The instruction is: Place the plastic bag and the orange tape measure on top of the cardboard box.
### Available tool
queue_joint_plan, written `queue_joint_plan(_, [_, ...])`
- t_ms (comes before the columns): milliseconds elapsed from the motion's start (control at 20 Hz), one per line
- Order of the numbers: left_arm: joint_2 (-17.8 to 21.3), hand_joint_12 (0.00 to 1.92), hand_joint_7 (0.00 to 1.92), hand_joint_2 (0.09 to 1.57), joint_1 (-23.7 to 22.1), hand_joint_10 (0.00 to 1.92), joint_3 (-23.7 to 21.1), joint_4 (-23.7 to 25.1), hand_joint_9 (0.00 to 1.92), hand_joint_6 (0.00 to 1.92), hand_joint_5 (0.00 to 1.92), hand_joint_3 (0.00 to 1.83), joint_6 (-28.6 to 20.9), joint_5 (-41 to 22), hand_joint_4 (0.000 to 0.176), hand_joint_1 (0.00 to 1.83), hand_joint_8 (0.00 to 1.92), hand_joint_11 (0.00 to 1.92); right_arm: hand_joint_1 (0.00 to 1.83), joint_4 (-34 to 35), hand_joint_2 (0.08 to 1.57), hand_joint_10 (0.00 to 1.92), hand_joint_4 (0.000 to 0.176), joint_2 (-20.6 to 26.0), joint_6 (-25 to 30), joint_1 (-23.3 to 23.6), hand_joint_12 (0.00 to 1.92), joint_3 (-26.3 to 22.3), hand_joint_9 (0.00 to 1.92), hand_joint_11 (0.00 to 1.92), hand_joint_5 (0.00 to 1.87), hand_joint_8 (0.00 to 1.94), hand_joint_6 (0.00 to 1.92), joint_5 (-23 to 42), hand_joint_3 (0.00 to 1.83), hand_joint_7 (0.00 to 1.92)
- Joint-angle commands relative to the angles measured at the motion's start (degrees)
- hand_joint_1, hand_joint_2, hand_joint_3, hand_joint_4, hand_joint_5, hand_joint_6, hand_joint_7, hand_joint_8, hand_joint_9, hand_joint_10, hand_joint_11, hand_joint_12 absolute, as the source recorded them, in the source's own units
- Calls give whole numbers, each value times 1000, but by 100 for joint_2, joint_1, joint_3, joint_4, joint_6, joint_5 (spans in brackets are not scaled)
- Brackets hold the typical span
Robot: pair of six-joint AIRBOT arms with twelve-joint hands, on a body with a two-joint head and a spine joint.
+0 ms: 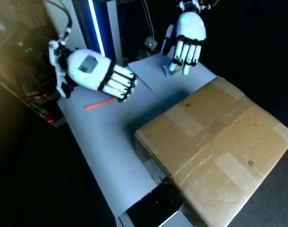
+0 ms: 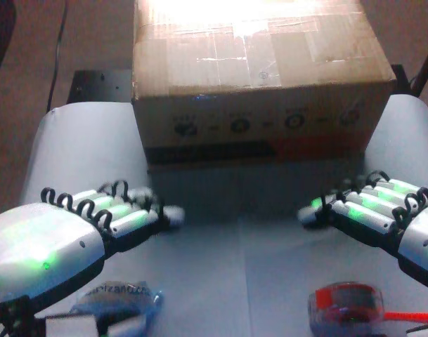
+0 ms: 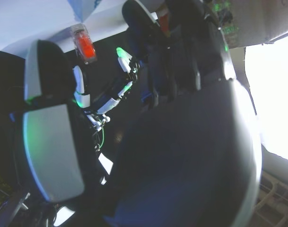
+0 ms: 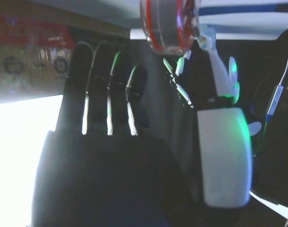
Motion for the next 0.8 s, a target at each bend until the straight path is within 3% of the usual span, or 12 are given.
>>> queue_joint_plan(0, [-1,0,0,1319,-57,0,11,138,0,0,0,55,-4,648,0,546,0,0,649,-126,841,256,0,-7,17,63,0,13,0,0,0,387,308,-623,66,0])
queue_joint_plan(250, [-14,0,0,1313,-60,0,15,138,0,0,0,25,-4,650,0,471,0,0,626,-119,901,388,0,-7,17,63,13,26,0,14,0,525,429,-623,20,0])
queue_joint_plan(400, [-117,0,0,1288,-61,0,87,138,0,1,4,10,-15,616,0,542,0,0,579,-17,888,717,0,-113,17,62,930,123,0,0,7,573,575,-622,0,56])
queue_joint_plan(450, [-162,0,0,1288,-61,0,102,138,0,0,0,9,-16,540,0,564,0,0,564,15,884,774,0,-173,16,59,1076,159,0,0,10,534,598,-620,0,100])
queue_joint_plan(550, [-259,0,0,1278,-57,0,124,138,0,0,0,3,-19,323,0,590,0,0,539,160,869,805,0,-313,-278,57,1232,183,36,0,60,460,588,-559,0,181])
queue_joint_plan(750, [-398,0,0,1270,38,0,178,113,0,0,0,0,-2,89,0,631,0,0,528,365,821,672,0,-542,-465,57,1337,302,159,0,206,230,434,-518,0,347])
